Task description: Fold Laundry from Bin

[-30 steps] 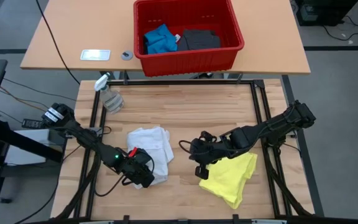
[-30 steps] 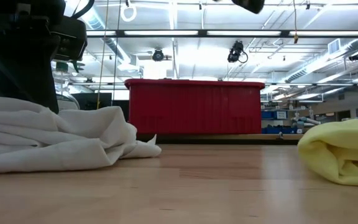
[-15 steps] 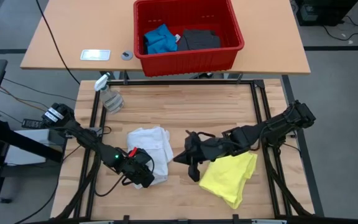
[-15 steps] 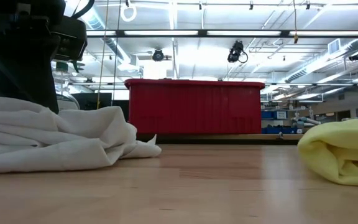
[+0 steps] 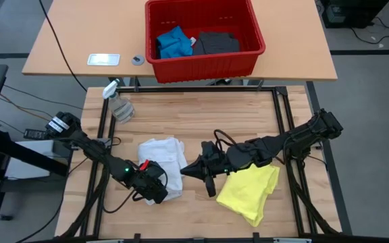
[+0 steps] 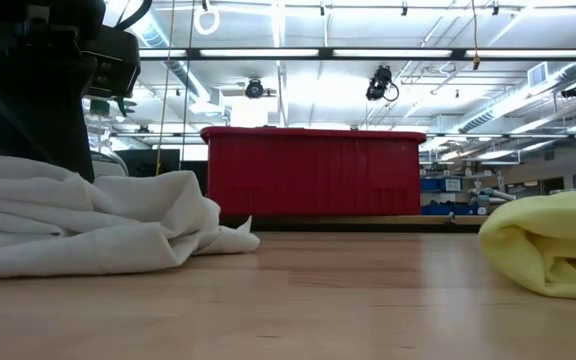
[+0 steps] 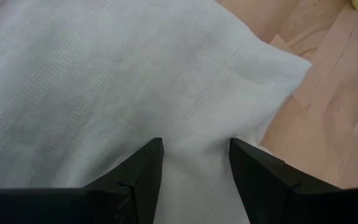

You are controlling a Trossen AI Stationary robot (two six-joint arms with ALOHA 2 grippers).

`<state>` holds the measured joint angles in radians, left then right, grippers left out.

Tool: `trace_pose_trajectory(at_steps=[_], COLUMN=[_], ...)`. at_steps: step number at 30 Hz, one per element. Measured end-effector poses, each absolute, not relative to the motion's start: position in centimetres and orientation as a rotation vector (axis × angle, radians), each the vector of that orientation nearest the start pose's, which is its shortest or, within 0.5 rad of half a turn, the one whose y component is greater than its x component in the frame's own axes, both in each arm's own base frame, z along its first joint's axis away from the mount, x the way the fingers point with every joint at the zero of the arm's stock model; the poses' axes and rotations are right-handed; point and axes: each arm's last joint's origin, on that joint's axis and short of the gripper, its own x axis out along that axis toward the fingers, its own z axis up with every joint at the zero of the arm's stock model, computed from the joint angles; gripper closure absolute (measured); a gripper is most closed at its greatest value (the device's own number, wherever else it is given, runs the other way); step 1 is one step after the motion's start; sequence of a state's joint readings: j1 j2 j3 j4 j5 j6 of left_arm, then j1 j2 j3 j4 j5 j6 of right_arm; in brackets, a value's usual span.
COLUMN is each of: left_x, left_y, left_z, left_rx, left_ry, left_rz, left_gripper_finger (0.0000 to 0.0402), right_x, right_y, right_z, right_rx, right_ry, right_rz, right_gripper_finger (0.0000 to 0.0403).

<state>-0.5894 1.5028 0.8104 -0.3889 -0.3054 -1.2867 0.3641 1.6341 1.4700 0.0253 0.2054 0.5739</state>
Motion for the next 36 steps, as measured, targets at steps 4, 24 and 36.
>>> trace_pose_trajectory(at_steps=[4, 24, 36], left_x=[23.2, 23.2, 23.2], left_y=[-14.5, -14.5, -14.5], left_z=[17.3, 17.3, 17.3], left_rx=[-0.707, -0.707, -0.707], left_ry=[0.948, 0.948, 0.948], left_rz=[0.387, 0.387, 0.387], left_gripper_finger=[0.0210, 0.0210, 0.0210], right_x=[36.0, 36.1, 35.0], right_y=[13.1, 13.1, 11.7], right_z=[37.4, 37.4, 37.9], right_rx=[0.537, 0.536, 0.441], right_ry=[0.164, 0.164, 0.240], right_rz=[0.119, 0.118, 0.262], right_gripper_finger=[0.0391, 0.0391, 0.0391])
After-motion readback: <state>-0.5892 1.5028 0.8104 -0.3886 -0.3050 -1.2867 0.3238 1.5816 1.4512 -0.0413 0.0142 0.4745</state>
